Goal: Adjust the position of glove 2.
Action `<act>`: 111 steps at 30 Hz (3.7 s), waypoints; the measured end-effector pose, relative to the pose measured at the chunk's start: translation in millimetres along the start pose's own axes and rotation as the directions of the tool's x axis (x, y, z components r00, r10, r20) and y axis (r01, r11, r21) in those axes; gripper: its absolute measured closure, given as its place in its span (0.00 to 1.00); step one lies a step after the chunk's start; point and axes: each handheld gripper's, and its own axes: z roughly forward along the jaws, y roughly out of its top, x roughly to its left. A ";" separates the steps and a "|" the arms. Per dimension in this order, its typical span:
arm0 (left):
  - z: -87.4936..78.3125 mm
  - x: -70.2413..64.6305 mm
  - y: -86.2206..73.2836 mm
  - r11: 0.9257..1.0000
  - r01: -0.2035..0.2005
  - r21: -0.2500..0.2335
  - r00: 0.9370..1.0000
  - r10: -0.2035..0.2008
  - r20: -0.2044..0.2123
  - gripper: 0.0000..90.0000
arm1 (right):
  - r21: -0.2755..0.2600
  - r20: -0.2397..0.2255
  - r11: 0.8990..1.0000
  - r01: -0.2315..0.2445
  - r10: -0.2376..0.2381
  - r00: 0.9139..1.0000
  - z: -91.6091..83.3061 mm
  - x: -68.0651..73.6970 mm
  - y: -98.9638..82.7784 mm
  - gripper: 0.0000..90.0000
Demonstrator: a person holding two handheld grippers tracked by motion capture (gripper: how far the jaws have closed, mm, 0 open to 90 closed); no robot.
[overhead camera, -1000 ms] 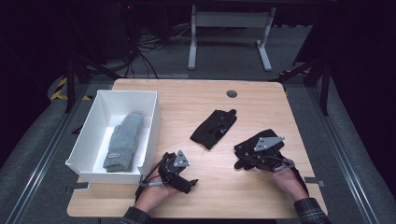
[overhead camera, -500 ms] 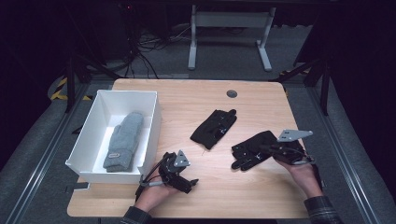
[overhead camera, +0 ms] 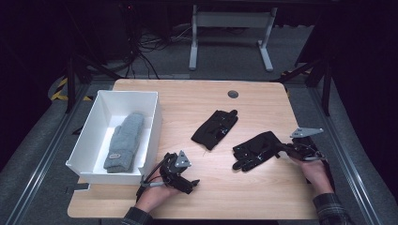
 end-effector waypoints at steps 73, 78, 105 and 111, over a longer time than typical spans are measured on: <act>1.6 -0.4 1.7 1.000 -0.001 -0.004 1.000 0.001 -0.007 0.00 | 0.070 -0.253 0.972 0.224 -0.200 0.946 -14.3 100.4 -10.9 1.00; 1.5 -0.9 3.2 1.000 0.004 0.007 1.000 -0.004 -0.010 0.00 | 0.054 -0.265 0.970 0.238 -0.216 0.940 -16.0 106.1 -10.8 1.00; 18.1 45.5 94.9 0.998 0.063 -0.012 0.997 -0.063 0.046 1.00 | -0.069 -0.033 0.997 0.019 -0.021 0.999 -5.7 47.4 -28.9 0.34; 36.1 68.7 117.6 0.996 0.078 -0.031 0.996 -0.076 0.055 1.00 | -0.071 -0.031 0.997 0.018 -0.020 0.999 -4.4 45.7 -30.7 0.31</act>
